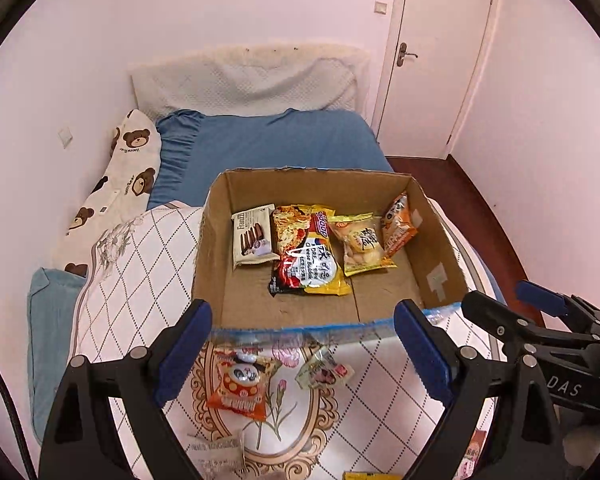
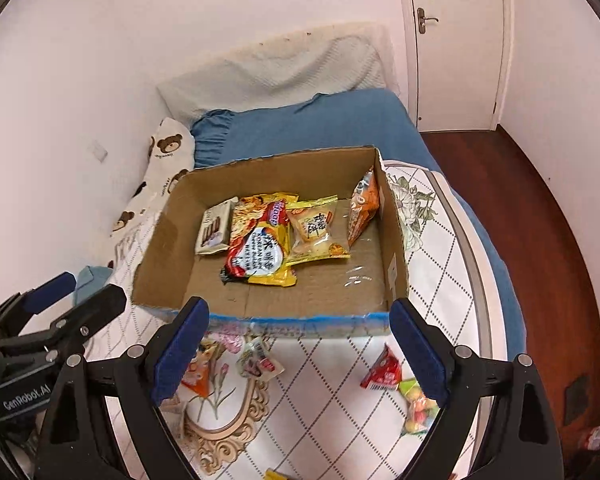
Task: Organize snacks
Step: 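Grasp the yellow chip bag with left tool while right tool grasps the brown cracker pack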
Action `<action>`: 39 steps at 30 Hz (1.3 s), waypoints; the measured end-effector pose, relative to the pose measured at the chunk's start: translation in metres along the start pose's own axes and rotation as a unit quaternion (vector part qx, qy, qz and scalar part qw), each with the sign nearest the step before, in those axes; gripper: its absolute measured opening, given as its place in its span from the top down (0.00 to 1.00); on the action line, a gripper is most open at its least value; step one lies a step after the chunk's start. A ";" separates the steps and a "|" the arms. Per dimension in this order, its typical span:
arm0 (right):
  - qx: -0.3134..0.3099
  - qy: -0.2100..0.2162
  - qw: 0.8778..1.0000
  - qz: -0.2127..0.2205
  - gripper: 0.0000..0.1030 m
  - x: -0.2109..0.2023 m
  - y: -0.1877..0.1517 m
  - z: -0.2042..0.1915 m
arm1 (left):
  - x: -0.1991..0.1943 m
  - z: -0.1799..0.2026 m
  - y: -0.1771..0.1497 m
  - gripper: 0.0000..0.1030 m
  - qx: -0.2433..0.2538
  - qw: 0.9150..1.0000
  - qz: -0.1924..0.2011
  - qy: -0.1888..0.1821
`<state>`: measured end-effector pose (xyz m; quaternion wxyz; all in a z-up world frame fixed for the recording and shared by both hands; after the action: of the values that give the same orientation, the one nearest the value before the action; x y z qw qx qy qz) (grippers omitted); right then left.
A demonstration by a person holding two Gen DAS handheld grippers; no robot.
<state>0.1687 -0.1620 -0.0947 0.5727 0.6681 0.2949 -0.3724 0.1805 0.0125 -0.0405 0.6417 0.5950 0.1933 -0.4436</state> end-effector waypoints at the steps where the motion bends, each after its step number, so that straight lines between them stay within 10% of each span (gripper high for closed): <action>1: 0.003 0.003 1.000 -0.002 0.09 -0.002 -0.004 0.001 | -0.003 0.001 -0.004 0.10 -0.002 1.000 0.002 -0.002; 10: 0.041 0.001 0.993 -0.108 0.09 0.014 -0.094 0.049 | 0.034 0.011 -0.106 0.10 -0.016 0.989 -0.142 -0.019; 18: 0.084 -0.056 0.968 -0.230 0.09 0.052 -0.196 0.133 | 0.124 0.047 -0.235 0.10 -0.005 0.926 -0.365 -0.101; 22: 0.026 -0.087 0.960 -0.265 0.09 0.071 -0.227 0.155 | 0.158 0.060 -0.265 0.14 0.003 0.905 -0.412 -0.100; 25: -0.037 -0.096 0.955 -0.278 0.09 0.089 -0.238 0.153 | 0.172 0.060 -0.272 0.44 -0.006 0.904 -0.418 -0.092; 30: -0.115 -0.109 0.940 -0.304 0.10 0.122 -0.252 0.149 | 0.174 0.059 -0.260 0.47 -0.017 0.916 -0.394 -0.080; 39: 0.067 -0.068 0.952 -0.290 0.27 0.138 -0.228 0.193 | 0.175 0.054 -0.227 0.47 -0.023 0.937 -0.348 -0.035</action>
<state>0.0260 -0.3175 -0.3471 0.4124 0.5637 0.4110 -0.5858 0.0766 -0.0745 -0.2989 0.4674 0.4598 0.3757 -0.6549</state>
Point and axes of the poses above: each gripper's, at about its wrist camera, not at the fingertips, and x roughly the way its jaws point, z to its right, y to its top, the point moved 2 cm from there along x, roughly the way its jaws point, and after that the axes turned 9 degrees about -y, right-handed, at the moved point
